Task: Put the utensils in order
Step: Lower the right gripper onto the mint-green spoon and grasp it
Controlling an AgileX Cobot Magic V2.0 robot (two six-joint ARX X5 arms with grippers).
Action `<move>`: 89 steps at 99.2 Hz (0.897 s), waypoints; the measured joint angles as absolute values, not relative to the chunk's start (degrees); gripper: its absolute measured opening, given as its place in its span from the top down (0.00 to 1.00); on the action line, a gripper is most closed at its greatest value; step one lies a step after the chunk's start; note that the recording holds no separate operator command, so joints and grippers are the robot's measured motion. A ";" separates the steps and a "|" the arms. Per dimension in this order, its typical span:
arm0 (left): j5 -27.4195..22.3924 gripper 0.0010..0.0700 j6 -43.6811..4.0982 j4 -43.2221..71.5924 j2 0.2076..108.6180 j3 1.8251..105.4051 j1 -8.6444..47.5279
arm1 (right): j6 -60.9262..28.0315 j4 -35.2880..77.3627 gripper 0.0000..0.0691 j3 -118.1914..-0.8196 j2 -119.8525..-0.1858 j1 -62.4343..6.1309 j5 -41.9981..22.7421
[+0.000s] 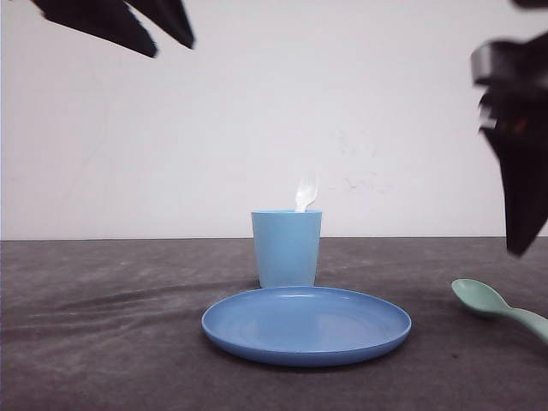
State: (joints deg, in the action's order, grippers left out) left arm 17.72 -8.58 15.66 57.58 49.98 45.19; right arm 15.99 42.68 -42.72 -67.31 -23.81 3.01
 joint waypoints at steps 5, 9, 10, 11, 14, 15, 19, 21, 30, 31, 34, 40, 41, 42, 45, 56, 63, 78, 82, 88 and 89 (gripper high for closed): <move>17.72 0.67 -8.69 17.76 56.14 49.98 45.19 | 16.36 42.11 0.39 -42.72 -68.88 -24.14 2.96; 17.69 0.67 -8.97 19.16 55.13 49.98 45.19 | 16.53 41.45 0.39 -42.72 -70.11 -24.45 2.85; 17.69 0.67 -9.06 19.44 54.87 49.98 45.19 | 16.60 41.28 0.39 -42.72 -70.39 -24.45 2.83; 17.69 0.67 -9.10 19.75 54.65 49.98 45.19 | 16.64 41.12 0.39 -42.72 -70.67 -24.45 2.83; 17.67 0.67 -9.26 20.60 54.00 49.98 45.19 | 16.84 40.66 0.39 -42.72 -71.50 -24.58 2.81; 17.67 0.67 -9.32 21.04 53.69 49.98 45.19 | 16.91 40.47 0.39 -42.72 -71.92 -24.64 2.81; 17.67 0.67 -9.65 22.15 52.97 49.98 45.19 | 17.12 39.99 0.39 -42.72 -72.97 -24.77 2.79; 17.67 0.67 -9.69 22.68 52.66 49.98 45.21 | 17.34 39.75 0.39 -42.72 -73.52 -24.86 2.79; 17.67 0.67 -9.89 24.84 51.46 49.98 45.23 | 17.89 38.81 0.39 -42.72 -75.53 -25.67 2.76; 17.67 0.67 -9.91 25.10 51.33 49.98 45.23 | 17.93 38.68 0.39 -42.72 -75.75 -25.78 2.76; 17.67 0.67 -9.91 25.74 51.05 49.98 45.23 | 18.09 38.24 0.39 -42.72 -76.38 -26.09 2.76; 17.67 0.67 -9.91 26.87 50.61 49.98 45.25 | 18.31 37.41 0.41 -42.74 -77.62 -26.70 2.79; 17.67 0.67 -9.93 27.05 50.59 49.98 45.25 | 18.33 37.28 0.42 -42.74 -77.80 -26.76 2.79; 17.67 0.67 -9.91 27.22 50.57 49.98 45.25 | 18.35 37.15 0.42 -42.74 -78.00 -26.81 2.79; 17.67 0.67 -9.91 27.64 50.43 49.98 45.25 | 18.41 36.73 0.44 -42.74 -78.54 -27.11 2.79; 17.67 0.67 -9.91 28.73 50.22 49.98 45.25 | 18.52 35.53 0.55 -42.76 -80.40 -27.79 2.11; 17.67 0.67 -9.91 29.36 50.17 49.98 45.25 | 18.55 35.38 0.64 -42.78 -81.36 -28.03 0.38; 17.67 0.67 -9.91 29.95 50.17 49.98 45.25 | 18.55 35.07 0.86 -42.94 -81.62 -28.03 -1.21; 17.67 0.67 -9.91 30.00 50.13 49.98 45.25 | 18.57 34.87 0.88 -42.94 -81.62 -28.03 -1.32; 17.67 0.67 -9.91 30.06 50.09 49.98 45.25 | 18.57 34.68 0.88 -42.94 -81.62 -28.03 -1.34; 17.67 0.67 -9.91 30.11 50.09 49.98 45.25 | 18.57 34.59 0.88 -42.94 -81.62 -28.03 -1.34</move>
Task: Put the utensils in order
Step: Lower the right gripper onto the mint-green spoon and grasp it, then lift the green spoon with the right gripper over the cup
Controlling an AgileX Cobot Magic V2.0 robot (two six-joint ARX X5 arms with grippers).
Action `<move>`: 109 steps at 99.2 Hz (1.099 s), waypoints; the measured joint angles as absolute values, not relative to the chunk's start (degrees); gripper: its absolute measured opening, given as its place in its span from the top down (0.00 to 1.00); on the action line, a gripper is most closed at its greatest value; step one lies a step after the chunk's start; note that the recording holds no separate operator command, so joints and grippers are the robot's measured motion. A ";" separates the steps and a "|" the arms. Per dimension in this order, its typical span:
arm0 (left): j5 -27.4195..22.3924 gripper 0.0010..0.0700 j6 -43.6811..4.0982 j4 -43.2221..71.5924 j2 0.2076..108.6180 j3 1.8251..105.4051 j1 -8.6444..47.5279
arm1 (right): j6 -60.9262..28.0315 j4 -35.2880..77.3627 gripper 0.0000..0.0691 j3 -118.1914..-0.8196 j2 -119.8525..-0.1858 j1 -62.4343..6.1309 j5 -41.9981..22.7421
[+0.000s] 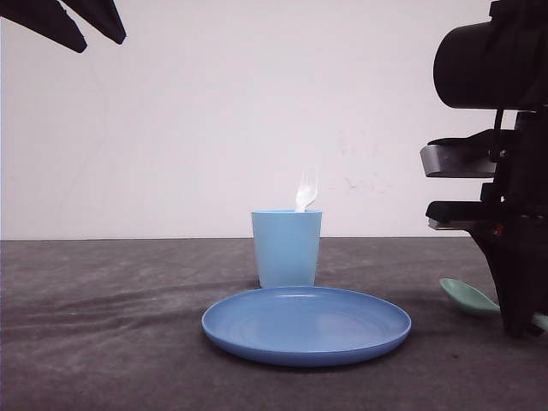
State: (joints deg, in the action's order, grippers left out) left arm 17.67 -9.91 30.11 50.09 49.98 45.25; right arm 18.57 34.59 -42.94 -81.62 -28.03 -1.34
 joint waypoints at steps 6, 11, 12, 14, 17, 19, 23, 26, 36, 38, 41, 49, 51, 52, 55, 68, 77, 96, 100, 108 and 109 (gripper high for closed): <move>17.67 0.67 -9.91 30.28 50.04 49.98 45.25 | 18.57 34.09 0.88 -42.94 -81.54 -28.03 -1.34; 17.67 0.67 -9.91 30.35 50.04 49.98 45.25 | 18.57 33.95 0.88 -43.05 -81.10 -28.03 -1.34; 17.67 0.67 -9.91 30.35 50.04 49.98 45.25 | 18.57 33.95 0.88 -43.11 -80.99 -28.05 -1.34; 17.67 0.67 -9.91 30.37 50.04 49.98 45.25 | 18.57 33.95 0.88 -43.24 -80.64 -28.14 -1.37; 17.67 0.67 -9.93 30.37 50.02 49.98 45.25 | 18.57 33.89 0.88 -43.53 -79.94 -28.25 -1.37; 17.67 0.67 -9.91 30.39 50.02 49.98 45.25 | 18.55 33.67 0.88 -43.77 -79.37 -28.42 -1.39; 17.65 0.67 -9.91 30.46 50.02 49.98 45.25 | 18.52 33.36 0.88 -44.51 -78.04 -28.75 -1.48; 17.65 0.67 -9.91 30.44 50.02 49.98 45.25 | 18.50 32.84 0.88 -45.30 -77.01 -29.10 -1.54; 16.71 0.67 -10.11 30.44 50.02 49.98 45.25 | 18.24 28.75 0.88 -48.36 -73.84 -30.52 -1.56; 16.58 0.67 -10.17 30.44 50.02 49.98 45.25 | 18.22 27.55 0.88 -48.93 -73.25 -30.92 -1.56; 16.58 0.67 -10.33 30.46 50.02 49.98 45.25 | 18.11 25.65 0.88 -49.80 -72.51 -31.59 -1.74; 16.56 0.67 -10.63 30.44 50.02 49.98 45.25 | 17.82 19.81 0.88 -51.57 -71.37 -33.63 -2.37; 16.56 0.67 -10.74 30.44 50.02 49.98 45.25 | 17.78 18.20 0.88 -51.90 -71.33 -34.13 -2.72; 16.56 0.67 -10.76 30.46 50.00 49.98 45.25 | 17.74 17.39 0.88 -52.05 -71.33 -34.37 -2.90; 16.56 0.67 -10.98 30.46 50.02 49.98 45.25 | 17.41 14.94 0.88 -52.31 -71.33 -34.98 -3.27; 16.12 0.67 -12.10 30.46 50.00 49.98 45.25 | 15.66 4.86 0.89 -52.36 -72.82 -37.26 -5.13; 15.22 0.67 -12.62 30.46 49.98 49.98 45.25 | 14.33 -1.28 0.89 -52.36 -75.07 -37.95 -5.80; 14.41 0.67 -14.04 30.44 49.95 49.98 45.25 | 11.27 -9.78 0.89 -52.36 -80.42 -38.35 -5.82; 14.13 0.67 -14.33 30.46 49.95 49.98 45.25 | 10.81 -10.83 0.89 -52.36 -81.60 -38.35 -5.85; 13.89 0.67 -14.92 30.46 49.95 49.98 45.25 | 10.11 -12.56 0.89 -52.36 -84.25 -38.35 -5.93; 13.80 0.67 -14.98 30.46 49.95 49.98 45.25 | 9.98 -12.84 0.89 -52.36 -84.55 -38.35 -5.93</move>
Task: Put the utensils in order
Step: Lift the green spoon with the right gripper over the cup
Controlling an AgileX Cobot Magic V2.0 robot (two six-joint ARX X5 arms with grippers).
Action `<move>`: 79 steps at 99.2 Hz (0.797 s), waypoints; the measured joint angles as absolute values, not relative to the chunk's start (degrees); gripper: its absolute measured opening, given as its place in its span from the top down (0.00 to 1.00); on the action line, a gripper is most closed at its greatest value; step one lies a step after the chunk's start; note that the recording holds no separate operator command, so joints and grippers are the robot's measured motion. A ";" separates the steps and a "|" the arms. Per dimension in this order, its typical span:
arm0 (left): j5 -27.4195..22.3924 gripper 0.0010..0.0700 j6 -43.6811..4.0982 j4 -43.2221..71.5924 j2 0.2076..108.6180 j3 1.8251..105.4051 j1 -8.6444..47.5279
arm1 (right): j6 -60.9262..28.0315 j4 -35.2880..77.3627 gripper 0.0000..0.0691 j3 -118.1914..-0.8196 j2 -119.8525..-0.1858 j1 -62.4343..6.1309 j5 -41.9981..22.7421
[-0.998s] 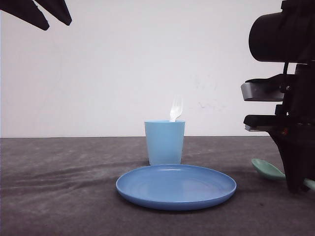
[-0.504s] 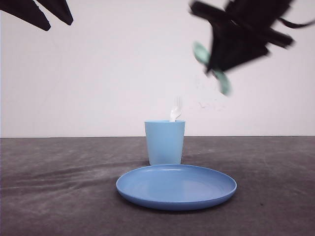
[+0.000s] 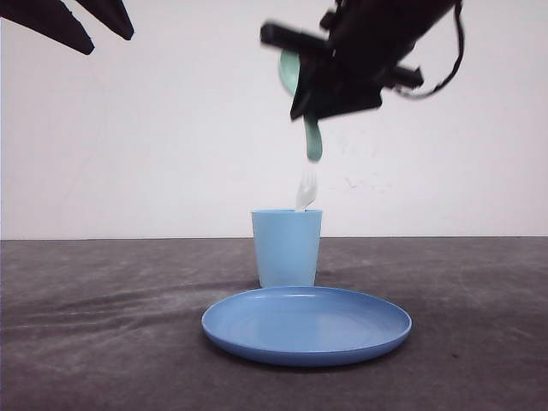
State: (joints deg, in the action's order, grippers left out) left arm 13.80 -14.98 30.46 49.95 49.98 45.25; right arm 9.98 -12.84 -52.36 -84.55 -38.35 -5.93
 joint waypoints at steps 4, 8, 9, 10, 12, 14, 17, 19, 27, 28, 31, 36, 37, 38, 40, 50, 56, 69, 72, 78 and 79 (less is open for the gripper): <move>13.56 0.67 -15.18 30.46 49.95 49.98 45.28 | 9.50 -13.61 0.89 -52.36 -85.80 -38.35 -5.87; 13.54 0.67 -15.35 30.46 49.95 49.98 45.28 | 9.10 -14.26 0.89 -52.34 -86.98 -38.37 -5.82; 13.54 0.67 -15.40 30.46 49.95 49.98 45.28 | 8.99 -14.59 0.89 -52.34 -87.26 -38.37 -5.80; 13.54 0.67 -15.51 30.46 49.95 49.98 45.30 | 8.88 -14.87 0.89 -52.34 -87.53 -38.37 -5.78; 13.54 0.67 -15.64 30.46 49.95 49.98 45.28 | 8.73 -15.59 0.89 -52.34 -88.12 -38.44 -5.74; 13.54 0.67 -15.73 30.46 49.95 49.98 45.30 | 8.67 -16.23 0.89 -52.34 -88.62 -38.48 -5.63; 13.54 0.67 -15.77 30.46 49.95 49.98 45.30 | 8.36 -17.28 0.89 -52.34 -89.43 -38.54 -5.32; 13.54 0.67 -15.86 30.48 49.95 49.98 45.30 | 8.29 -17.78 0.89 -52.34 -89.82 -38.57 -5.10; 13.54 0.67 -15.92 30.48 49.95 49.98 45.50 | 7.81 -19.35 0.89 -52.34 -91.24 -38.68 -4.73; 13.54 0.67 -15.92 30.50 49.95 49.98 45.54 | 7.73 -19.55 0.89 -52.34 -91.39 -38.70 -4.73; 13.54 0.67 -15.92 30.57 49.95 49.98 45.58 | 7.68 -20.10 0.89 -52.34 -91.88 -38.70 -4.71; 13.52 0.67 -15.94 30.72 49.95 49.98 45.63 | 7.64 -20.58 0.89 -52.34 -92.73 -38.70 -4.71; 13.52 0.67 -15.92 30.72 49.95 49.98 45.63 | 7.64 -20.60 0.89 -52.34 -92.90 -38.70 -4.71; 13.52 0.67 -15.92 30.72 49.95 49.98 45.63 | 7.64 -20.60 0.89 -52.34 -93.08 -38.70 -4.71; 13.52 0.67 -15.92 30.74 49.95 49.98 45.63 | 7.62 -20.62 0.89 -52.34 -93.45 -38.68 -4.71; 13.52 0.67 -15.92 30.92 49.95 49.98 45.63 | 7.51 -20.40 0.89 -52.34 -95.31 -38.68 -4.71; 13.52 0.67 -15.92 31.27 49.95 49.98 45.65 | 7.46 -20.29 0.89 -52.34 -96.05 -38.68 -4.62; 13.52 0.67 -15.92 31.31 49.95 49.98 45.65 | 7.44 -20.34 0.89 -52.34 -96.36 -38.68 -4.58; 13.52 0.67 -15.92 31.38 49.95 49.98 45.65 | 7.46 -20.34 0.89 -52.34 -96.36 -38.68 -4.58; 13.52 0.67 -15.92 31.44 49.95 49.98 45.65 | 7.46 -20.34 0.89 -52.34 -96.36 -38.68 -4.58; 13.52 0.67 -15.94 31.46 49.95 49.98 45.65 | 7.46 -20.34 0.89 -52.34 -96.36 -38.68 -4.58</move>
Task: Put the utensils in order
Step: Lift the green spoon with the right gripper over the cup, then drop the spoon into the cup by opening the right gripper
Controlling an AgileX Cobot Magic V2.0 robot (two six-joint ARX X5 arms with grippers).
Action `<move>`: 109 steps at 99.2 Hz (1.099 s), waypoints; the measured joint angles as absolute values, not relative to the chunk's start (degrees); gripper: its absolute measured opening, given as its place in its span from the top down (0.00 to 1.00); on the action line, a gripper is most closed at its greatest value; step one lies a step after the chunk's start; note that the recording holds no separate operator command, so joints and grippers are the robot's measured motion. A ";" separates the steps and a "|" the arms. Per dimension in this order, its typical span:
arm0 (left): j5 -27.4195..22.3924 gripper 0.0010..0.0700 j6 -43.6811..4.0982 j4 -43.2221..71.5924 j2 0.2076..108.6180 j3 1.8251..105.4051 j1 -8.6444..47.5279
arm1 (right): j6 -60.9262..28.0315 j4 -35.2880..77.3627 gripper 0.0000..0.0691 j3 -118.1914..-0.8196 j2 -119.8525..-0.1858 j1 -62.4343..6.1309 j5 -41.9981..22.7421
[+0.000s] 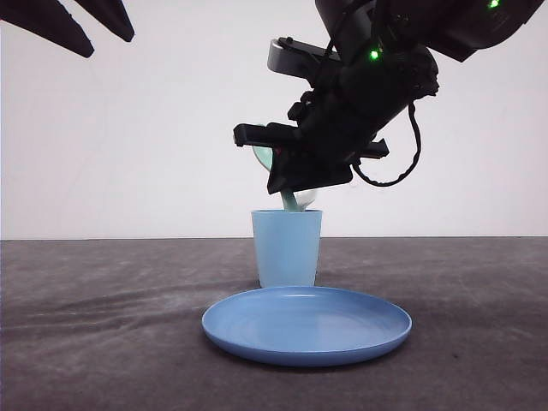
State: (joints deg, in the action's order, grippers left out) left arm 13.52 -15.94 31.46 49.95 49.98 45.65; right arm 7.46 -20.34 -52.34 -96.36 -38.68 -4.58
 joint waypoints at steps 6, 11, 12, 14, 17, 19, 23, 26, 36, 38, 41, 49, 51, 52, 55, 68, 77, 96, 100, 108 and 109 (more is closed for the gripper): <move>13.52 0.67 -15.92 31.51 49.95 49.98 45.65 | 7.46 -20.34 0.89 -52.34 -96.36 -38.68 -4.58; 13.52 0.67 -15.92 31.51 49.95 49.98 45.65 | 7.44 -20.34 0.89 -52.34 -96.36 -38.68 -4.58; 13.52 0.67 -15.92 31.51 49.95 49.98 45.65 | 7.44 -20.34 0.89 -52.34 -96.36 -38.68 -4.58; 13.52 0.67 -15.92 31.51 49.95 49.98 45.65 | 7.44 -20.34 0.89 -52.34 -96.36 -38.68 -4.58; 13.52 0.67 -15.92 31.51 49.95 49.98 45.65 | 7.44 -20.34 0.88 -52.34 -96.36 -38.68 -4.58; 13.52 0.67 -15.92 31.51 49.95 49.98 45.65 | 7.44 -20.34 0.87 -52.34 -96.36 -38.68 -4.58; 13.52 0.67 -15.92 31.51 49.95 49.98 45.65 | 7.44 -20.34 0.85 -52.34 -96.36 -38.68 -4.58; 13.52 0.67 -15.92 31.51 49.95 49.98 45.65 | 7.42 -20.34 0.81 -52.34 -96.36 -38.68 -4.58; 13.52 0.67 -15.92 31.57 49.95 49.98 45.65 | 7.42 -20.34 0.70 -52.34 -96.36 -38.68 -4.58; 13.52 0.67 -15.92 31.57 49.95 49.98 45.65 | 7.42 -20.32 0.69 -52.34 -96.36 -38.68 -4.58; 13.52 0.67 -15.92 31.59 49.95 49.98 45.65 | 7.42 -20.34 0.67 -52.34 -96.36 -38.68 -4.58; 13.52 0.67 -15.92 31.68 49.95 49.98 45.65 | 7.42 -20.34 0.64 -52.34 -96.36 -38.68 -4.58; 13.52 0.67 -15.92 31.75 49.95 49.98 45.65 | 7.42 -20.32 0.64 -52.34 -96.36 -38.68 -4.58; 13.52 0.67 -15.94 31.79 49.95 49.98 45.65 | 7.42 -20.32 0.64 -52.34 -96.36 -38.68 -4.56; 13.52 0.67 -15.92 31.94 49.95 49.98 45.65 | 7.42 -20.25 0.63 -52.34 -96.36 -38.68 -4.56; 13.52 0.67 -15.92 32.14 49.95 49.98 45.65 | 7.42 -17.82 0.63 -52.34 -94.72 -38.70 -4.54; 13.52 0.67 -15.92 32.16 49.95 49.98 45.65 | 7.38 -15.09 0.63 -52.34 -90.61 -38.70 -4.51; 13.52 0.67 -15.92 32.14 49.95 49.98 45.65 | 7.31 -5.17 0.63 -52.36 -77.82 -38.85 -4.56; 13.52 0.67 -15.92 32.14 49.95 49.98 45.65 | 7.31 -2.39 0.63 -52.36 -75.61 -38.98 -4.56; 13.52 0.67 -15.92 32.16 49.95 49.98 45.65 | 7.31 3.07 0.63 -52.36 -71.77 -39.35 -4.54; 13.52 0.67 -15.92 32.16 49.95 49.98 45.65 | 7.31 3.68 0.63 -52.36 -71.33 -39.38 -4.54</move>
